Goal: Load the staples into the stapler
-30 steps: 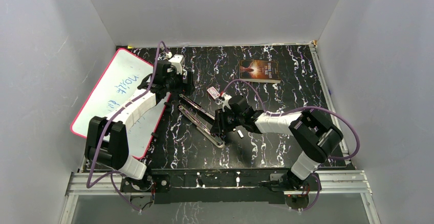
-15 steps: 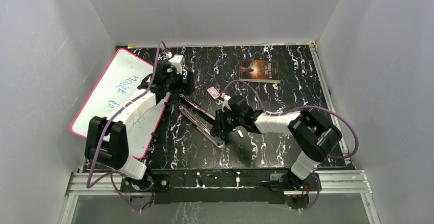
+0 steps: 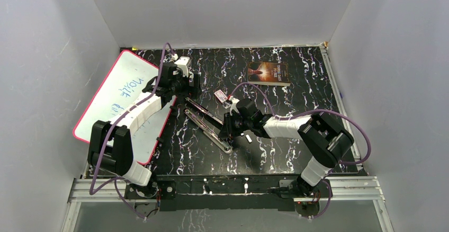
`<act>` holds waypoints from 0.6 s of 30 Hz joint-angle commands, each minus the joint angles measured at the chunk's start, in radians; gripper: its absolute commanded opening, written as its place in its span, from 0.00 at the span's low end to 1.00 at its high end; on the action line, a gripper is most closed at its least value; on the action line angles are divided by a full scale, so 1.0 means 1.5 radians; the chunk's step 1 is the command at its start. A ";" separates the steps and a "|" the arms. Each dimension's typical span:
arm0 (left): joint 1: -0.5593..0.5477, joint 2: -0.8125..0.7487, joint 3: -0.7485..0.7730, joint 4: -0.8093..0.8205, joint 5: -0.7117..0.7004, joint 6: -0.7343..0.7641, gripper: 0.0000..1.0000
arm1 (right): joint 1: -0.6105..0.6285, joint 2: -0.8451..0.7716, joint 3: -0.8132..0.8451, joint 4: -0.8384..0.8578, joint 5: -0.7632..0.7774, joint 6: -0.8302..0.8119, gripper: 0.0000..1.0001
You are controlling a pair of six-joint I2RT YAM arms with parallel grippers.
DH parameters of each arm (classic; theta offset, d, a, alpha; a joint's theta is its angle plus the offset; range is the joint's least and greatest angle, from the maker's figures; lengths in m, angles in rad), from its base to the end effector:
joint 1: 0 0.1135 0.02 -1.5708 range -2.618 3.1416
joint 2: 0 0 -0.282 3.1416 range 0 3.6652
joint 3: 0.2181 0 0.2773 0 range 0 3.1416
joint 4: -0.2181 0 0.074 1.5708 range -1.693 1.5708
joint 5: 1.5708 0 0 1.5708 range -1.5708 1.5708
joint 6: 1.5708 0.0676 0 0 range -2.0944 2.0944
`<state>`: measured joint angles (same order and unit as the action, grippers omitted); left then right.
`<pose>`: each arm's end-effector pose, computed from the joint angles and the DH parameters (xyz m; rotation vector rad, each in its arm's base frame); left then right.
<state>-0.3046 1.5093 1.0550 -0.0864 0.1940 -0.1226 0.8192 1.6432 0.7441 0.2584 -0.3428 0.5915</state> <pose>0.3706 -0.1302 0.2578 0.3105 2.1114 -0.4583 0.2335 0.2831 0.1379 -0.4824 2.3739 1.1031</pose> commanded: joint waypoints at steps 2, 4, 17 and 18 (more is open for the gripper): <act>0.003 -0.018 -0.003 -0.004 -0.002 0.008 0.92 | -0.002 -0.010 0.015 0.023 0.000 -0.005 0.24; 0.002 -0.018 -0.002 -0.004 -0.002 0.008 0.92 | -0.002 -0.014 0.016 0.021 0.005 -0.007 0.24; 0.002 -0.017 -0.002 -0.003 0.001 0.007 0.92 | -0.002 -0.041 0.021 0.005 0.028 -0.022 0.23; 0.002 -0.017 -0.002 -0.003 0.001 0.007 0.92 | -0.003 -0.043 0.021 0.005 0.028 -0.023 0.22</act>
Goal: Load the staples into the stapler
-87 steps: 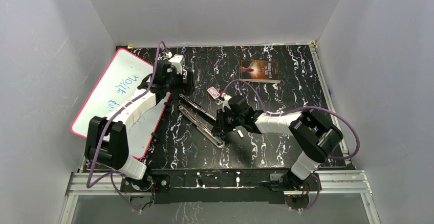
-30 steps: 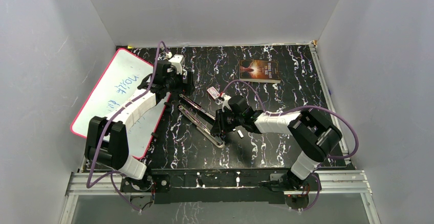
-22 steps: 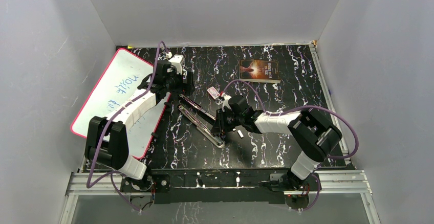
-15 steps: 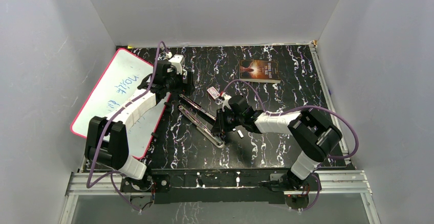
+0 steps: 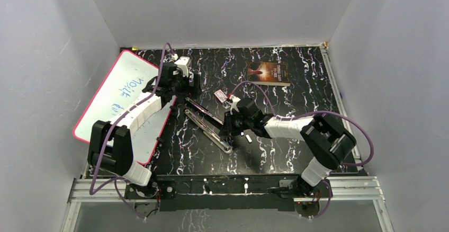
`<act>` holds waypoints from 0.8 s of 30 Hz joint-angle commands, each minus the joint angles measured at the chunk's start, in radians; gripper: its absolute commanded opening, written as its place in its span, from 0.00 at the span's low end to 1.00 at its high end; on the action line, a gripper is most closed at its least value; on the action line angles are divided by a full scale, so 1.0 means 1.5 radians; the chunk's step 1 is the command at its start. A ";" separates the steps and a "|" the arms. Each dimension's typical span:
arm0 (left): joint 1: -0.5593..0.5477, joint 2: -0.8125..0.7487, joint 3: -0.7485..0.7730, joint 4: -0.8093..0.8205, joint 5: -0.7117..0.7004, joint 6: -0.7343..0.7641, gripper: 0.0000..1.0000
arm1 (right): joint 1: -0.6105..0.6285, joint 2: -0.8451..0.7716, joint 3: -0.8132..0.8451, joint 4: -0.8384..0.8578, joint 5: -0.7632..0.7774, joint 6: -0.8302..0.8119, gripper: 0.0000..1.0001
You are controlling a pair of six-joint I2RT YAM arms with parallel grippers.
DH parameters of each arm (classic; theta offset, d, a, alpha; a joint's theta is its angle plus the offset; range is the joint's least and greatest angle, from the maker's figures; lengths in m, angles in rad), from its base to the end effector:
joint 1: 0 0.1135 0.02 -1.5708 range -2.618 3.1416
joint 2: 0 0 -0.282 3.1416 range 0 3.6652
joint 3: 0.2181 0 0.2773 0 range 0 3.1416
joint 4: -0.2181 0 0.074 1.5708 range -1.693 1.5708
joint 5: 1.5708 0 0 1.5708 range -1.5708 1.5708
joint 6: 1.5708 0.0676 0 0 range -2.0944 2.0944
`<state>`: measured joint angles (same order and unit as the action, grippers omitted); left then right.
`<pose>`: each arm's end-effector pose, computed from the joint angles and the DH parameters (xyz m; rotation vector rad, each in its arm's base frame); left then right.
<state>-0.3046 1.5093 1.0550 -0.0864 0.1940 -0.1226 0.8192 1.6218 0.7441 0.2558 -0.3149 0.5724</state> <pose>0.3706 -0.1302 0.2578 0.3105 2.1114 -0.4583 0.2345 0.2816 0.1446 -0.4862 2.3414 1.0751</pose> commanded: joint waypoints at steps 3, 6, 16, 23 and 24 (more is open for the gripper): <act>0.002 -0.015 -0.002 -0.003 0.001 0.007 0.92 | -0.003 -0.032 0.022 0.006 0.010 -0.012 0.22; 0.002 -0.016 -0.002 -0.003 0.001 0.007 0.92 | -0.002 -0.030 0.024 0.000 0.011 -0.014 0.25; 0.002 -0.016 -0.002 -0.004 -0.002 0.008 0.92 | -0.003 -0.006 0.018 0.020 -0.005 0.009 0.47; 0.002 -0.016 -0.002 -0.005 -0.003 0.009 0.92 | -0.002 0.007 0.019 0.021 -0.015 0.015 0.47; 0.002 -0.017 -0.002 -0.005 -0.003 0.009 0.92 | -0.002 0.009 0.019 0.021 -0.015 0.015 0.47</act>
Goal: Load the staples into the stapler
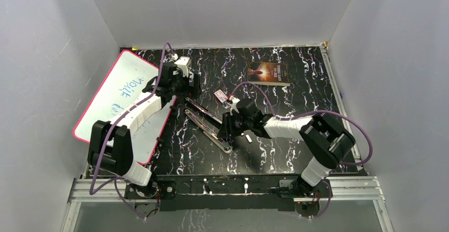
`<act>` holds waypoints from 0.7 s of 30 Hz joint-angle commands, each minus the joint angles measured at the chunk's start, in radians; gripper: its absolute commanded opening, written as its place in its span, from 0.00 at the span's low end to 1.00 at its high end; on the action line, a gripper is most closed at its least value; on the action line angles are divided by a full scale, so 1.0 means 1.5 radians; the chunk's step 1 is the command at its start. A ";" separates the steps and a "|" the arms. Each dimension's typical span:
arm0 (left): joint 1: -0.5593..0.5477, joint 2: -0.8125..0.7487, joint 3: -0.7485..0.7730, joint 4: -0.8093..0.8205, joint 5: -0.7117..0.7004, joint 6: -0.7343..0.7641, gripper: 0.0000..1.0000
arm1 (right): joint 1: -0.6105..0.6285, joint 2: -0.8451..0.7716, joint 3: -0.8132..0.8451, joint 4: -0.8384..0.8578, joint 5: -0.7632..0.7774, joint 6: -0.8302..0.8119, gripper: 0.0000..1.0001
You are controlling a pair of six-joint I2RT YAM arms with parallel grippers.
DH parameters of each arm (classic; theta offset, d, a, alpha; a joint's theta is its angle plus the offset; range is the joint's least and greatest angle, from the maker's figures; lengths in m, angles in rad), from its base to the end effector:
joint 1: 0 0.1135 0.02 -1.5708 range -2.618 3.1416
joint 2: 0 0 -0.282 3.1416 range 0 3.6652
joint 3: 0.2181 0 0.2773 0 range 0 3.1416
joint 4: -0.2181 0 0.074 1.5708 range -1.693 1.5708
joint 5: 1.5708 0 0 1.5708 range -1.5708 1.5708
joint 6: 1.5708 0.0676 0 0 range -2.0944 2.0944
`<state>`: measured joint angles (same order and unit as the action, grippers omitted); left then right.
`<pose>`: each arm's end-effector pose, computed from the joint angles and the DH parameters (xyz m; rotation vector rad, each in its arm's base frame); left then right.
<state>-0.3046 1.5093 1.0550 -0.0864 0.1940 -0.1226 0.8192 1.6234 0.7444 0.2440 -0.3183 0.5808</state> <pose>0.3706 -0.1302 0.2578 0.3105 2.1114 -0.4583 0.2338 0.2811 0.1429 -0.4787 2.3598 1.0759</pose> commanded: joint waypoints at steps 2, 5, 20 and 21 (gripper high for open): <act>0.002 -0.017 -0.002 -0.005 -0.004 0.009 0.92 | -0.002 0.010 0.020 0.027 -0.013 0.011 0.47; 0.003 -0.016 -0.002 -0.005 -0.003 0.009 0.92 | -0.003 0.013 0.019 0.028 -0.014 0.012 0.47; 0.002 -0.018 -0.002 -0.006 -0.008 0.011 0.92 | -0.005 0.029 0.012 0.050 -0.035 0.022 0.42; 0.003 -0.018 -0.002 -0.006 -0.009 0.011 0.92 | -0.005 0.030 0.013 0.050 -0.035 0.022 0.41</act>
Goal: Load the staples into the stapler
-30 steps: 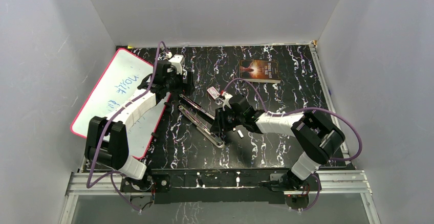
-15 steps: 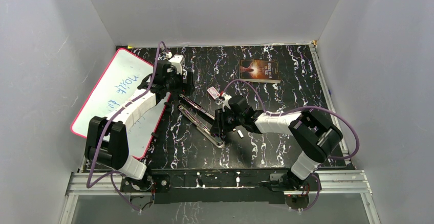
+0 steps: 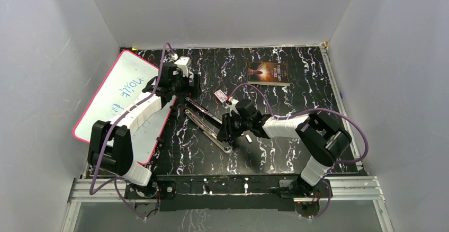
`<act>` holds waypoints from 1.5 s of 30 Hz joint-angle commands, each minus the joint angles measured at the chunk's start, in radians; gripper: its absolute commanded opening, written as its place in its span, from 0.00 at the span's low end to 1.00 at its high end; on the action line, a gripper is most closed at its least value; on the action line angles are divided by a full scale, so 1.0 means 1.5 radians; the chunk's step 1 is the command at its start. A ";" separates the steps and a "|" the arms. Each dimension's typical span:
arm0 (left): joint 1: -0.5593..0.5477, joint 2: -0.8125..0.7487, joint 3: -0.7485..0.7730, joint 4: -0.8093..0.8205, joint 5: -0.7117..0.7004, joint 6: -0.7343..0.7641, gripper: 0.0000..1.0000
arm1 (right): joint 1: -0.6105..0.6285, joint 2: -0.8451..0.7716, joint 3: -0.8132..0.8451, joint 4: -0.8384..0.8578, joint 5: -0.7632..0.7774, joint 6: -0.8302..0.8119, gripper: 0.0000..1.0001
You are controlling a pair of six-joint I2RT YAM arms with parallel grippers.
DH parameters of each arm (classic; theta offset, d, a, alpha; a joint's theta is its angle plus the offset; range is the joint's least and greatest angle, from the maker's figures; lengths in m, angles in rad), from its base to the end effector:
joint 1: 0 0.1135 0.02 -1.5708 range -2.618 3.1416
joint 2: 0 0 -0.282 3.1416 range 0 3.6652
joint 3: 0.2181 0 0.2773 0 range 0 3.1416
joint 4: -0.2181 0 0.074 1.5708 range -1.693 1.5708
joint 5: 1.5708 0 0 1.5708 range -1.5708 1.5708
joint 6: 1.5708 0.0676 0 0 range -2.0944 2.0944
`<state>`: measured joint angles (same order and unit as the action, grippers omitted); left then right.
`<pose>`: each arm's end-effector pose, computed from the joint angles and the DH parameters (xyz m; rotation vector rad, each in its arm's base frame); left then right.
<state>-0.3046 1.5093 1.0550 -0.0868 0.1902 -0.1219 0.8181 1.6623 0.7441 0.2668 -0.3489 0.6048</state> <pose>0.3707 -0.1299 0.2578 0.3090 2.1118 -0.4539 0.2342 0.2838 0.1323 -0.4693 2.3926 1.1094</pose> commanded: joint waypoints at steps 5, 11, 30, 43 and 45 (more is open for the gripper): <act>0.003 -0.019 -0.002 -0.007 -0.008 0.011 0.92 | -0.003 0.007 0.013 0.037 -0.018 0.006 0.37; 0.002 -0.018 -0.002 -0.006 -0.007 0.011 0.92 | -0.004 0.005 0.014 0.036 -0.017 0.005 0.31; 0.003 -0.017 -0.002 -0.006 -0.007 0.011 0.92 | -0.004 -0.041 0.019 0.011 0.022 -0.028 0.22; 0.002 -0.018 -0.003 -0.004 -0.011 0.005 0.92 | 0.005 -0.078 0.020 0.007 0.031 -0.094 0.21; 0.002 -0.021 -0.004 -0.003 -0.016 0.003 0.92 | 0.027 -0.091 0.019 0.010 0.046 -0.122 0.20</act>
<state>-0.3046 1.5093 1.0550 -0.0868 0.1783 -0.1158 0.8227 1.5917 0.7444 0.2691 -0.3077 0.5117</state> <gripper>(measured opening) 0.919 0.236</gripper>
